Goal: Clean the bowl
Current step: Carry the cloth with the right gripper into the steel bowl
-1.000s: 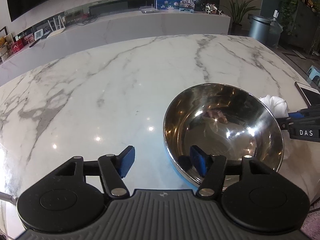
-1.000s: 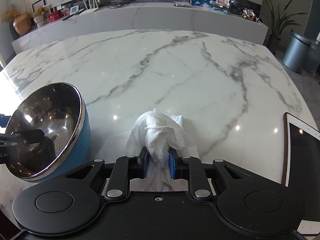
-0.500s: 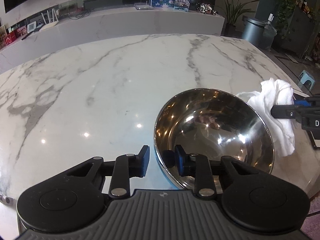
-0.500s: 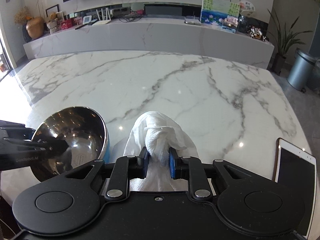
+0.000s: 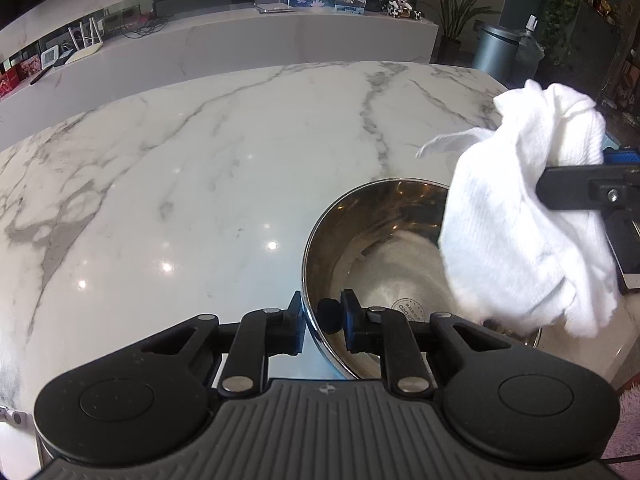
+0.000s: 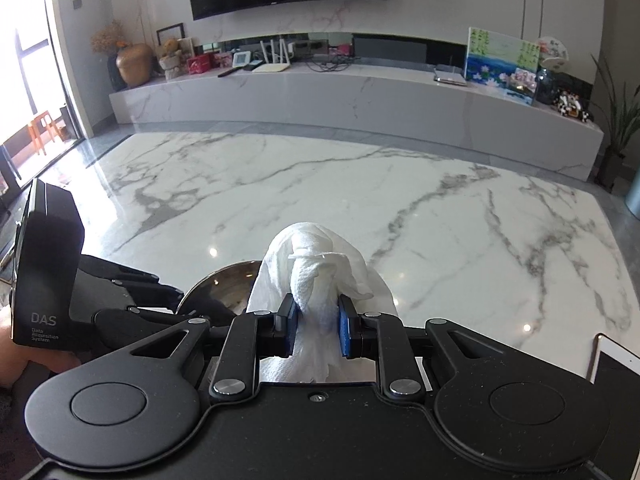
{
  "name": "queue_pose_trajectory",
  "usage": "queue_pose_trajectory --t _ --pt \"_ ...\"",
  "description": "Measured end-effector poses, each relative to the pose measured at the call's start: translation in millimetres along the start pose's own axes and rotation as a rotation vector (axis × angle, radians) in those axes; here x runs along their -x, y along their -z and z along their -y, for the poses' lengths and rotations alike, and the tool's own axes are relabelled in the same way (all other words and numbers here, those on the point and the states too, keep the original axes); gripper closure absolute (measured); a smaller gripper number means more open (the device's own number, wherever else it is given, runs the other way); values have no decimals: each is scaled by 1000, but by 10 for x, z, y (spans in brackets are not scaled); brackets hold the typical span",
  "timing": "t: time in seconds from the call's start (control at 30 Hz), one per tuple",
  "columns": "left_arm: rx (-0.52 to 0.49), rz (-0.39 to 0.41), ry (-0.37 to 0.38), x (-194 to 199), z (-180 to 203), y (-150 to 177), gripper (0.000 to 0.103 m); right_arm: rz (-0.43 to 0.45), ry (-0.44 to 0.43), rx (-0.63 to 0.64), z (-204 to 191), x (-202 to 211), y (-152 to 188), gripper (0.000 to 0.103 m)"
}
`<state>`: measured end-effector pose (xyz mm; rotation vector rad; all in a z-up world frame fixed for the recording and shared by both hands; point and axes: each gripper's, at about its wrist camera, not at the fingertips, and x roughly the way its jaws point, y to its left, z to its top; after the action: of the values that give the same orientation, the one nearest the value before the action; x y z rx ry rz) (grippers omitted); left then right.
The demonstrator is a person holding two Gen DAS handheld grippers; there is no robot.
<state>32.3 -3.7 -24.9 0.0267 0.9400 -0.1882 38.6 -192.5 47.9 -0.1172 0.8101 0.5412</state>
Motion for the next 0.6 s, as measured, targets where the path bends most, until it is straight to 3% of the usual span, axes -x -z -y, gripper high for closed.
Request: queue_pose_trajectory --t 0.6 --pt "-58 -13 52 -137 59 -179 88 -107 3 25 37 -612 -1 85"
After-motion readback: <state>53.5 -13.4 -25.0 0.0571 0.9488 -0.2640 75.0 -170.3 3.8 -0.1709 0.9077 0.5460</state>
